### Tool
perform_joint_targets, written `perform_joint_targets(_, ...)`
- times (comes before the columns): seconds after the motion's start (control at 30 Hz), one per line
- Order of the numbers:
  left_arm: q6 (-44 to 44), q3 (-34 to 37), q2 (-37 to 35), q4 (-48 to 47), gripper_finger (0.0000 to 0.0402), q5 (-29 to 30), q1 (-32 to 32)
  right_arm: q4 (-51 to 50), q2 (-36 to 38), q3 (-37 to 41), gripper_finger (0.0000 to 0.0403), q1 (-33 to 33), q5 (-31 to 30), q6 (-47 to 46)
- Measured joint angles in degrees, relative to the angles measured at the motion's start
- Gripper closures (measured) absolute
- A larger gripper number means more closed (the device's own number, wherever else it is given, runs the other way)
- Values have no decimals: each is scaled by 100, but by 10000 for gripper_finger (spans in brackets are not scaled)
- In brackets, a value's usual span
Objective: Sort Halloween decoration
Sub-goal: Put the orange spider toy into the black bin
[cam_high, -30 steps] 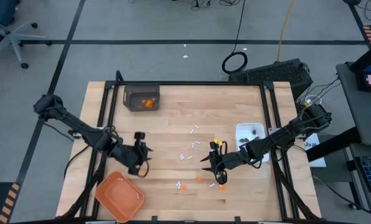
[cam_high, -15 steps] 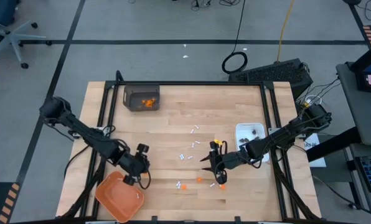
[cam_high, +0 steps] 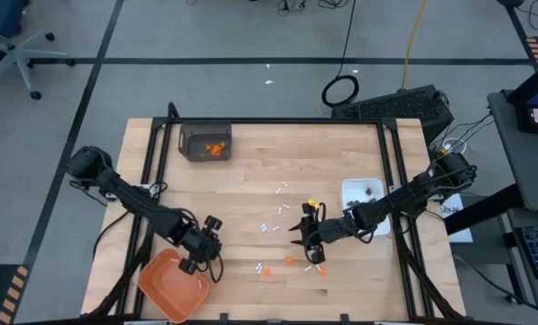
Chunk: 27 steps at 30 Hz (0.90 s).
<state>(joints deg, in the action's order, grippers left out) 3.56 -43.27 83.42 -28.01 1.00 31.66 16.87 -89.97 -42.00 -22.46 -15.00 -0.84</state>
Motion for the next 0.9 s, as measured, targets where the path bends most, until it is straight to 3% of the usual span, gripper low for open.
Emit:
perform_joint_targets(0.3, -242, 2, 107, -168, 245, -793, -561, 249, 0, -2, 257, -15, 26, 33)
perform_joint_targets(0.63, -452, 9, 152, -419, 245, -867, -689, 250, 0, -2, 257, -15, 28, 13)
perform_joint_targets(0.9, -702, -8, 627, -375, 245, -855, -684, 250, 0, -2, 257, -15, 28, 7)
